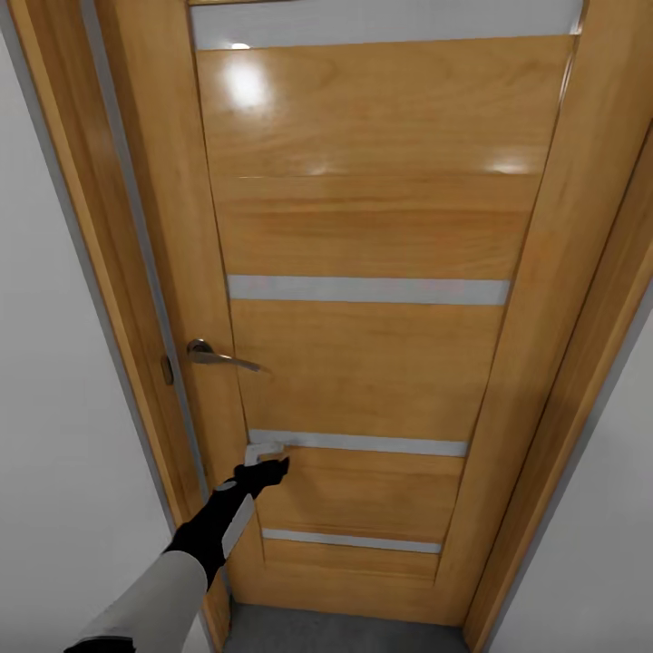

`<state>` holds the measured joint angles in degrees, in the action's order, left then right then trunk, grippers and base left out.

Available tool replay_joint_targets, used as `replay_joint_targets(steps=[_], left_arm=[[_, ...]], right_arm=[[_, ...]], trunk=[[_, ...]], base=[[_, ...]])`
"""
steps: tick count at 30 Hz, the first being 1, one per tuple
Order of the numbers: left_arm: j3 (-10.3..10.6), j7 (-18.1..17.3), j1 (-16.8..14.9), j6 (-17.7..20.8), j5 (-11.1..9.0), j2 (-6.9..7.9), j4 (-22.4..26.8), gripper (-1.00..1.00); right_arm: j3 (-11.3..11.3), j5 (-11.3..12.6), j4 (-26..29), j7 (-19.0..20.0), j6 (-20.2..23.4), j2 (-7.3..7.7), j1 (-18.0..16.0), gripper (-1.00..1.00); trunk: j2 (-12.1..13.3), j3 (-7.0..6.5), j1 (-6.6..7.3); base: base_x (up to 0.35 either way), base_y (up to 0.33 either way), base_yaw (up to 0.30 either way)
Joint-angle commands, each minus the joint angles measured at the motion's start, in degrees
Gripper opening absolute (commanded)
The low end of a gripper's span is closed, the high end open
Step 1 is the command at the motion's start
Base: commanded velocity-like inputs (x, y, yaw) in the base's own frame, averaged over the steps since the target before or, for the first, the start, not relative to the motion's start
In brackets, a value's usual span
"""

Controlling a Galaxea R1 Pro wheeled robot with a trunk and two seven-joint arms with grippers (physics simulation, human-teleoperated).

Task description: Move the two storage containers from the living room to the garage. In the garage, place one container on the floor and stack the other container on top of it (either order is fine).

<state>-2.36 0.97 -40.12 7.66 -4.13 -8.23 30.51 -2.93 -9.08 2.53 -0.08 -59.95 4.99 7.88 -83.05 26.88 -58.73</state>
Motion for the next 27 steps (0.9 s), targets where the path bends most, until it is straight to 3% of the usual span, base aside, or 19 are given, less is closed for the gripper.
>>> replay_joint_targets(steps=[1,27], left_arm=[[-0.14,0.07,0.01,0.48,-0.44,-0.04,0.17,1.0],[-0.09,0.11,-0.02,1.39,-0.56,0.15,0.35,1.0]], right_arm=[[-0.25,0.12,0.13,-0.01,-0.05,0.02,0.03,1.0],[-0.24,0.19,0.2,-0.01,-0.05,0.02,0.03,1.0]], trunk=[[-0.03,0.05,0.0],[-0.03,0.05,0.0]], base=[[0.0,0.0,0.0],[0.0,0.0,0.0]])
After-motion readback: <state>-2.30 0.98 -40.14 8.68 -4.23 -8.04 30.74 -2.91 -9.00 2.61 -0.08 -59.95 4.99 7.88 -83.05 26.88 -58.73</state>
